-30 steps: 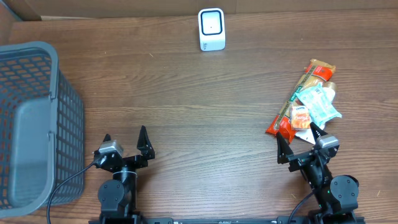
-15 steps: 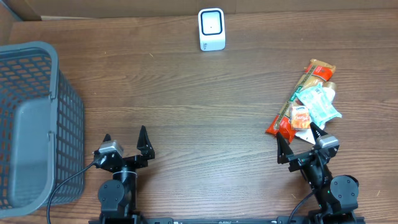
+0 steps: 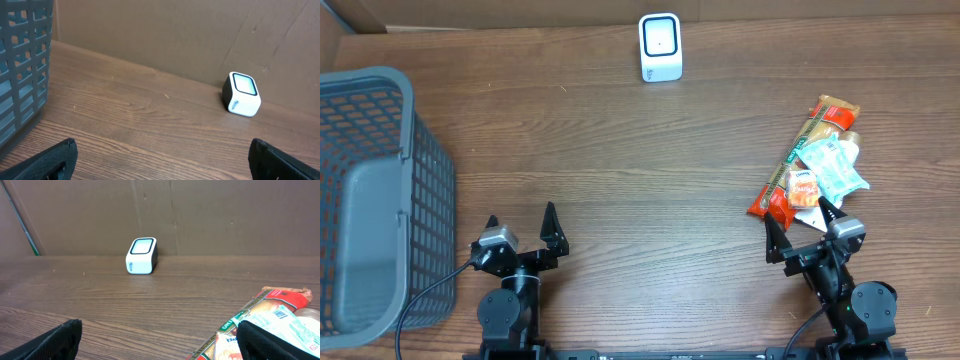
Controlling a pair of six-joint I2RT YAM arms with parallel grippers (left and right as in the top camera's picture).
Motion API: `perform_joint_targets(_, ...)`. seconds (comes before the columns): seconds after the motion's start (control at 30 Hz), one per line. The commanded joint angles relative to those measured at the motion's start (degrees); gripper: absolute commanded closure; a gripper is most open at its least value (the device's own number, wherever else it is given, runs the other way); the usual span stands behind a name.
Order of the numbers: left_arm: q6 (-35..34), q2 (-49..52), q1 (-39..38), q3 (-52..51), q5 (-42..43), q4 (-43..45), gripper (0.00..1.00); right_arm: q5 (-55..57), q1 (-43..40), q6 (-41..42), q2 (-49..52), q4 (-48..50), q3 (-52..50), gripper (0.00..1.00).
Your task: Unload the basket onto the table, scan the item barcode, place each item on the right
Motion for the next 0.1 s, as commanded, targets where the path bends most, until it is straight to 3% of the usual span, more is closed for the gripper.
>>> perform_joint_targets(0.0,-0.37,0.26,-0.26,-0.24,-1.16,0.04,0.00,0.39,0.33,0.17,-0.42,0.24,-0.59,0.00)
perform_joint_targets(0.07,-0.37,0.26,-0.26,-0.24,-1.16,0.04,0.00,0.39,0.33,0.17,-0.42,0.24,-0.59,0.00)
